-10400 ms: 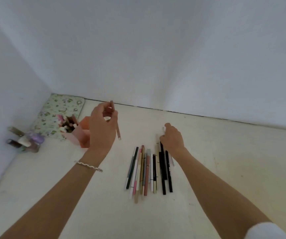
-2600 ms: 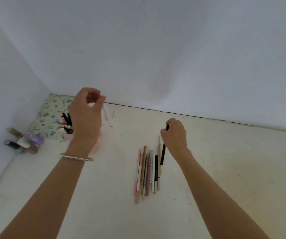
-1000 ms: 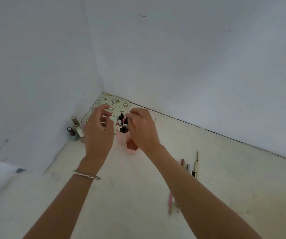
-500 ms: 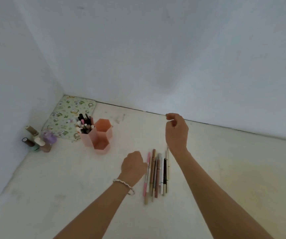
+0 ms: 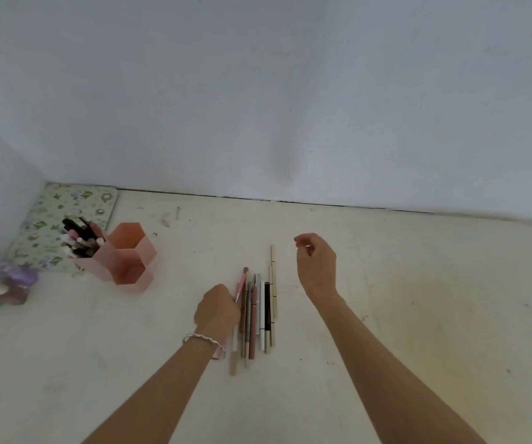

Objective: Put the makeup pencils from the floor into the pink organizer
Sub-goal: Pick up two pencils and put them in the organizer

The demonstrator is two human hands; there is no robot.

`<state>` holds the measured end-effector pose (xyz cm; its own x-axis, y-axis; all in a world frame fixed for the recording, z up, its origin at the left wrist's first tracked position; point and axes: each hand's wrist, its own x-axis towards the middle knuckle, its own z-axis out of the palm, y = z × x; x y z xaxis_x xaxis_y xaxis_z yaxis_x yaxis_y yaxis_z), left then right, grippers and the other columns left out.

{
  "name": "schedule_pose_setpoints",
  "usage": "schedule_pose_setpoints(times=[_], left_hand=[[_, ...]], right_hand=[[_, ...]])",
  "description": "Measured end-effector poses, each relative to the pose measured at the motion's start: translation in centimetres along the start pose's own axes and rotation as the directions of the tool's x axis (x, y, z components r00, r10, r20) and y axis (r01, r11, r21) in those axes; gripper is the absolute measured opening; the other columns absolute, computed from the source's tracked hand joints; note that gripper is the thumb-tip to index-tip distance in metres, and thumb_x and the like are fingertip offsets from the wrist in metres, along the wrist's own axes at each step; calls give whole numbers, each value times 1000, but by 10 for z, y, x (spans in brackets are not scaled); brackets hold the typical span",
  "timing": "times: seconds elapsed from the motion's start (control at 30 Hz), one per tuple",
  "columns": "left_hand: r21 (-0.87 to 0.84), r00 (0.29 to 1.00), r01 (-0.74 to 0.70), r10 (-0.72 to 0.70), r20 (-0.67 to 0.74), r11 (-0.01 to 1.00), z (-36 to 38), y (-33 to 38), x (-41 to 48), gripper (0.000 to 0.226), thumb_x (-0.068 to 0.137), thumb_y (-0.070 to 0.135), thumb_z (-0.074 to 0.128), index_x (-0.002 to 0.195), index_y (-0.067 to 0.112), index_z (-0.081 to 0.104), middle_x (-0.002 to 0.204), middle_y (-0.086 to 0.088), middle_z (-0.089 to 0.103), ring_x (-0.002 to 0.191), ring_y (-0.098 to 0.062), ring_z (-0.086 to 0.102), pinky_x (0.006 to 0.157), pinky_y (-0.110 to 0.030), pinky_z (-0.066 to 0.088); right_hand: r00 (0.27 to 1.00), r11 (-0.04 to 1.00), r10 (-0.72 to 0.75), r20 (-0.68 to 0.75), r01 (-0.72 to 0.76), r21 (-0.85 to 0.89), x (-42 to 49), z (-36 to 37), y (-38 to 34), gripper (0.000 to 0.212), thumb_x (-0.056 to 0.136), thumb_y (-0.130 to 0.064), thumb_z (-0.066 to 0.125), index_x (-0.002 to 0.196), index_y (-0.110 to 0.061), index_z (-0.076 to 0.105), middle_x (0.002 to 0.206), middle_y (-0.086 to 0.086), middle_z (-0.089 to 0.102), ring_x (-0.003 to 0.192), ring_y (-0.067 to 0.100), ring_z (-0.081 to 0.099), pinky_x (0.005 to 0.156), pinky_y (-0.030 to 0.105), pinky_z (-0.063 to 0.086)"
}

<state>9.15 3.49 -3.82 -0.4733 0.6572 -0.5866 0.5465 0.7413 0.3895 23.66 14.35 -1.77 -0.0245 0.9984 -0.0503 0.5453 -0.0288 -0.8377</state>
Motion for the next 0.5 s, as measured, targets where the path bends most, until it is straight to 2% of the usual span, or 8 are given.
schedule_pose_setpoints(times=[0.07,0.1,0.17,0.2,0.27,0.33,0.4,0.5], left_hand=[[-15,1000,-8,7,-15,1000,-5,0,0,19,94,21,59,90,5,70,89,-16,69,86,-30,69,70,-33,52],[-53,999,-25,23,-38,998,-10,0,1,14,94,18,60,92,7,68,94,-16,70,88,-28,69,75,-34,53],[-113,990,-73,59,-126,991,-24,1,4,6,94,18,60,95,13,60,99,-7,70,87,-24,66,74,-33,51],[-90,981,-102,85,-174,991,-29,2,5,10,95,22,60,100,14,57,99,-5,68,88,-24,65,73,-32,49],[23,967,-142,144,-210,990,-33,7,2,20,98,31,55,105,12,56,99,-5,66,90,-25,64,72,-33,49],[114,973,-145,163,-165,983,-27,9,0,25,99,33,53,107,10,56,103,-7,65,94,-27,64,74,-32,48],[153,984,-121,139,-114,981,-17,7,0,23,99,27,52,111,7,55,111,-9,63,101,-28,63,75,-31,46],[124,983,-71,90,-158,990,-10,-2,4,23,98,12,48,121,6,47,119,-12,57,106,-29,61,81,-33,49]], right_hand=[[999,999,33,39,-32,-32,3,4,6,26,92,-3,46,104,-14,66,98,-3,66,72,3,57,65,16,42],[996,996,60,69,-55,-64,5,7,7,25,92,-5,47,107,-14,65,96,-3,65,68,4,56,62,17,42],[979,984,129,157,-107,-139,9,14,8,25,93,-9,48,114,-11,60,89,-3,62,66,9,57,60,19,42],[964,975,167,205,-131,-178,10,19,8,26,93,-11,49,118,-9,58,90,-1,61,70,13,58,63,22,44],[940,951,210,270,-133,-280,10,31,6,28,96,-16,49,121,-5,55,104,7,62,84,19,59,72,27,44],[934,924,231,274,-122,-362,10,41,3,25,97,-18,48,116,-3,54,112,12,61,88,21,56,74,29,44],[936,911,241,256,-127,-393,11,48,1,25,98,-21,46,113,-2,53,111,13,61,90,22,57,77,32,47],[954,920,226,197,-142,-365,14,51,-3,24,98,-21,46,116,-6,51,110,9,60,89,22,58,71,30,45]])
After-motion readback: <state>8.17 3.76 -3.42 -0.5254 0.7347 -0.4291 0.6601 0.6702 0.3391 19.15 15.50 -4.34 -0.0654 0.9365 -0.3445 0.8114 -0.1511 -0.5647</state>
